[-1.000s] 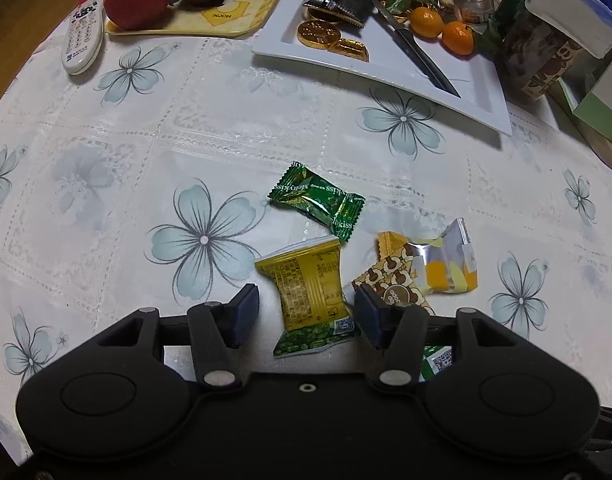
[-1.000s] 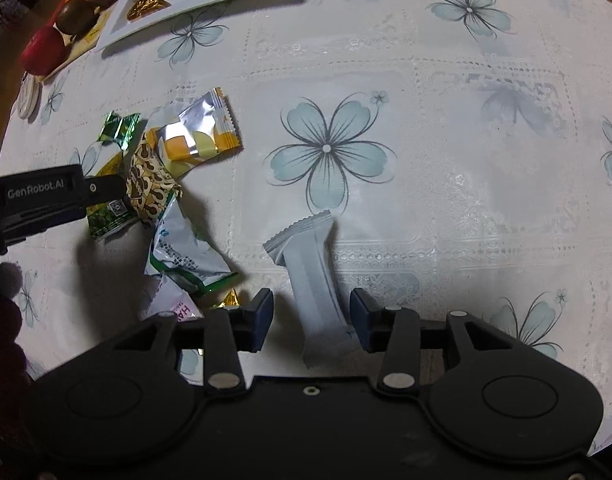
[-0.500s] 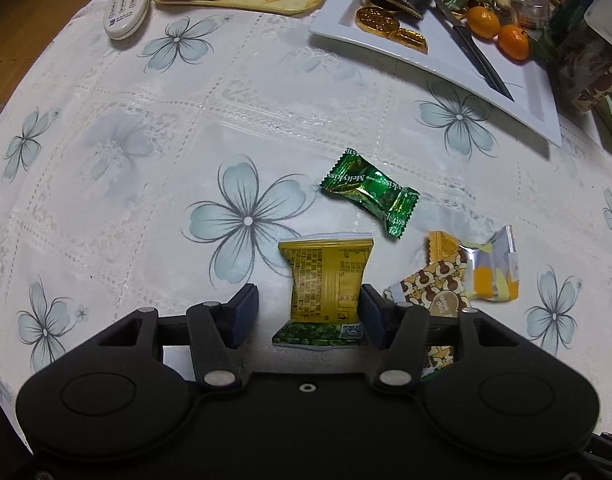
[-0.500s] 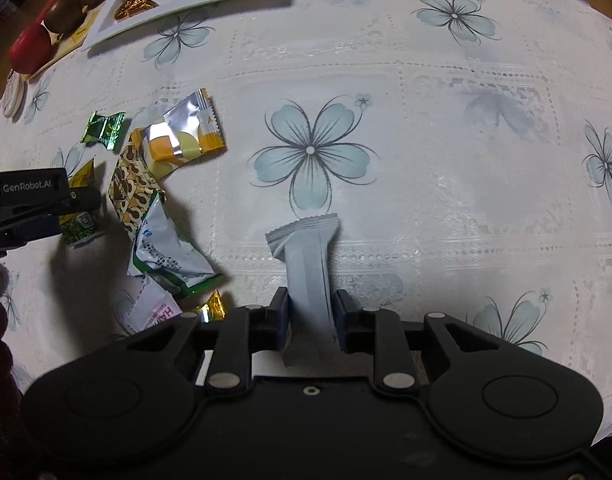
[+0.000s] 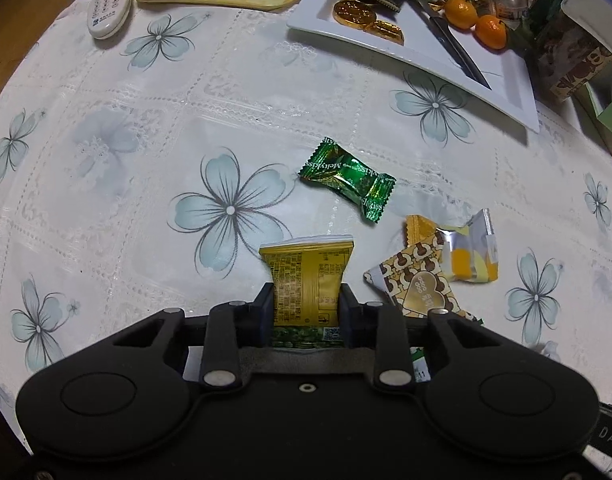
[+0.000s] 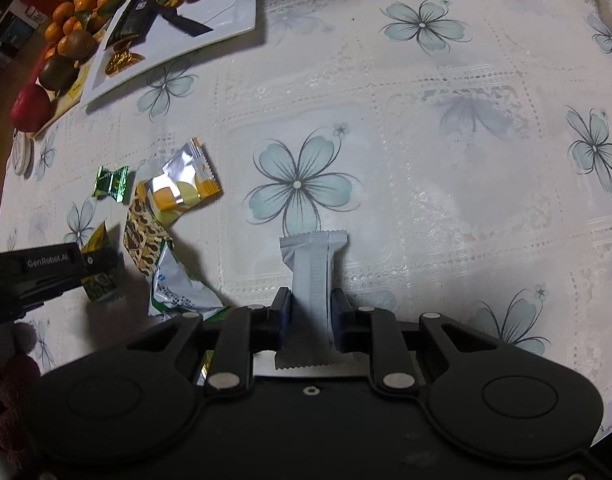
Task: Organize snacks
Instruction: 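Grasp the white bar with the right tool while the left tool grasps the yellow-green packet, then carry both held snacks back over the gold tray and lower them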
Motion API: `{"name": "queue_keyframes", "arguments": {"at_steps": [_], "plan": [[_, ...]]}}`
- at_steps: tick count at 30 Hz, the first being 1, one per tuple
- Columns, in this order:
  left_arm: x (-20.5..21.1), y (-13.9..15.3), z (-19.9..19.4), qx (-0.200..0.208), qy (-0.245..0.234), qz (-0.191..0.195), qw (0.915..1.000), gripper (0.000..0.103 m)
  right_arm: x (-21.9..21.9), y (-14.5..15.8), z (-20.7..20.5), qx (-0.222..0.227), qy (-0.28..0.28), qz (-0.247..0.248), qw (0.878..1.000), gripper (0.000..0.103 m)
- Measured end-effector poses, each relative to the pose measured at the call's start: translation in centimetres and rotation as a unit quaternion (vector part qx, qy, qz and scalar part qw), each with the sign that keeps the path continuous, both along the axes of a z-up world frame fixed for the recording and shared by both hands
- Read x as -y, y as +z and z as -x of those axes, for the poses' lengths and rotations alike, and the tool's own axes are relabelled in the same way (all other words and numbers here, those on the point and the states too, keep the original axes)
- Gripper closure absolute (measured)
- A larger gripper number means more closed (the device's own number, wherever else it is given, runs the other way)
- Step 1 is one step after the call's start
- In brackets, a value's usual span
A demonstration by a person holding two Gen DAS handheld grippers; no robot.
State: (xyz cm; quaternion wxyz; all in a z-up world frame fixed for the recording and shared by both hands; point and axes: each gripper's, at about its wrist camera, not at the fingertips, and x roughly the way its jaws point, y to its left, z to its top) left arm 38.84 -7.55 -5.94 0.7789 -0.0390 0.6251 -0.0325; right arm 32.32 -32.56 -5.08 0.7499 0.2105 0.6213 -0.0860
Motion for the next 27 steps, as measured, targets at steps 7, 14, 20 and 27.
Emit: {"name": "queue_keyframes", "arguments": {"at_steps": [7,14,20,27], "plan": [[0.3,2.3,2.2,0.016,-0.025,-0.018,0.9994,0.064,0.1,0.0,0.3,-0.012,-0.008,0.016,1.000,0.082],[0.8,4.0,5.0,0.023,-0.054,-0.048,0.9971,0.064,0.0,0.0,0.7,-0.046,-0.024,0.024,0.998,0.082],[0.8,6.3,8.1,0.031,-0.081,-0.050,0.9950,0.064,-0.6,2.5,2.5,-0.039,-0.021,0.022,0.999,0.082],[0.6,8.1,12.2,0.013,-0.112,-0.022,0.9934,0.063,-1.6,6.5,5.6,-0.006,-0.008,0.021,1.000,0.082]]}}
